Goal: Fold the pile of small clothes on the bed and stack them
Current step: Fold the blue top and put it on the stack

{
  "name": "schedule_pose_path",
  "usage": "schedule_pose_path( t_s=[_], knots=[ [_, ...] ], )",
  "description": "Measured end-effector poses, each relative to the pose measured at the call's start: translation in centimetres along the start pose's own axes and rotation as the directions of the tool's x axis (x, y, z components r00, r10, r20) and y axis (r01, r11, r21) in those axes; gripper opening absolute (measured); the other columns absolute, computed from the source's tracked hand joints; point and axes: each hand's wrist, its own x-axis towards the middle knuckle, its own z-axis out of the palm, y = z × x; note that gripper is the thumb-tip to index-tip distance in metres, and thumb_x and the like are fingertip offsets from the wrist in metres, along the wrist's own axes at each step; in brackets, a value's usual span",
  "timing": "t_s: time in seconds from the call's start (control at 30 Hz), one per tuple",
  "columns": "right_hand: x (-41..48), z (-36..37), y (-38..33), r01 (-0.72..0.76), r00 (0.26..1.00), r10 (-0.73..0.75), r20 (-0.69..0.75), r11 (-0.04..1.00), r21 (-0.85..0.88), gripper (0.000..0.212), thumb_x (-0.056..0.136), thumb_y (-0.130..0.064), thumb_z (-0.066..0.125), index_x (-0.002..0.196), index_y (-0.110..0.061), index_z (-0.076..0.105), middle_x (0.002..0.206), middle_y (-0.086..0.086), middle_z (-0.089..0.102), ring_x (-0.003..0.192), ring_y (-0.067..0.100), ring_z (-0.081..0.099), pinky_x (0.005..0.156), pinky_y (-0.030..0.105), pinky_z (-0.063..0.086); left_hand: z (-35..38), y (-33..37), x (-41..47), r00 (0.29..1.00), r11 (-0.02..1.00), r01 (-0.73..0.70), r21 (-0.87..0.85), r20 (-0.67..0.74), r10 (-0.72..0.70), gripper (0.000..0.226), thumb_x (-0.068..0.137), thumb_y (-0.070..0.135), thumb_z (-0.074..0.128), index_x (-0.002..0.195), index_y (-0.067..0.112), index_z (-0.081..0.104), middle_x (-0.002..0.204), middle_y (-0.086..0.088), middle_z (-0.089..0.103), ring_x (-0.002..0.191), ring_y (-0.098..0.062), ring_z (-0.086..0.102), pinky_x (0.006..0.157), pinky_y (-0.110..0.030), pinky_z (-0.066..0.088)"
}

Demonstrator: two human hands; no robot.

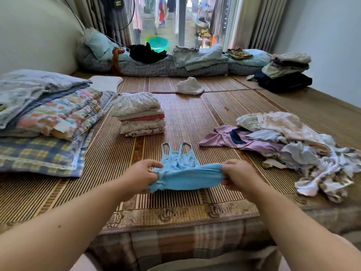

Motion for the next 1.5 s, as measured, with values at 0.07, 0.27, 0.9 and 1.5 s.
schedule_pose_path(
  t_s=[0.07, 0.27, 0.9, 1.5],
  knots=[
    [-0.4, -0.4, -0.1, -0.048, 0.999, 0.045, 0.024, 0.993, 0.111, 0.026, 0.087, 0.001, 0.04, 0.097, -0.008, 0.062, 0.079, 0.013, 0.058, 0.054, 0.017, 0.052, 0.047, 0.026, 0.046, -0.3, -0.3, -0.4, 0.998, 0.988, 0.055, -0.146, 0.008, -0.055, 0.027, 0.093, -0.001, 0.051, 0.109, 0.018, 0.062, 0.112, -0.009, 0.063, 0.083, -0.029, 0.069, 0.072, -0.04, 0.057],
    [-1.4, -0.8, 0.1, -0.013, 0.987, -0.01, 0.163, 0.99, 0.139, 0.023, 0.087, -0.002, 0.064, 0.11, -0.007, 0.062, 0.102, 0.016, 0.065, 0.078, 0.021, 0.066, 0.076, 0.036, 0.058, 1.1, -0.3, -1.5, 0.997, 0.987, -0.006, -0.162, 0.081, 0.02, 0.02, 0.086, 0.013, 0.067, 0.106, 0.01, 0.065, 0.104, -0.011, 0.068, 0.074, -0.014, 0.066, 0.063, -0.022, 0.053],
    [-4.1, -2.2, -5.9, 0.453, 0.879, -0.44, 0.183, 0.891, -0.032, 0.013, 0.09, -0.01, 0.062, 0.1, -0.015, 0.069, 0.094, 0.002, 0.062, 0.069, 0.004, 0.059, 0.059, 0.02, 0.051, 6.7, 3.8, -1.9, 0.879, 0.792, -0.449, 0.413, 0.047, 0.474, 0.018, 0.089, 0.033, 0.064, 0.106, 0.035, 0.062, 0.109, 0.012, 0.065, 0.104, -0.008, 0.057, 0.091, -0.029, 0.047],
    [-4.7, -7.4, -9.1, 0.465, 0.884, -0.468, 0.009, 0.875, -0.134, 0.01, 0.076, -0.011, 0.076, 0.085, -0.012, 0.072, 0.081, 0.008, 0.067, 0.069, 0.014, 0.063, 0.062, 0.02, 0.057, -3.4, 6.4, -3.5, 0.817, 0.553, -0.434, 0.711, 0.052, 0.574, 0.021, 0.077, 0.034, 0.077, 0.074, 0.021, 0.06, 0.069, 0.009, 0.055, 0.062, -0.007, 0.049, 0.054, -0.021, 0.036]
  ],
)
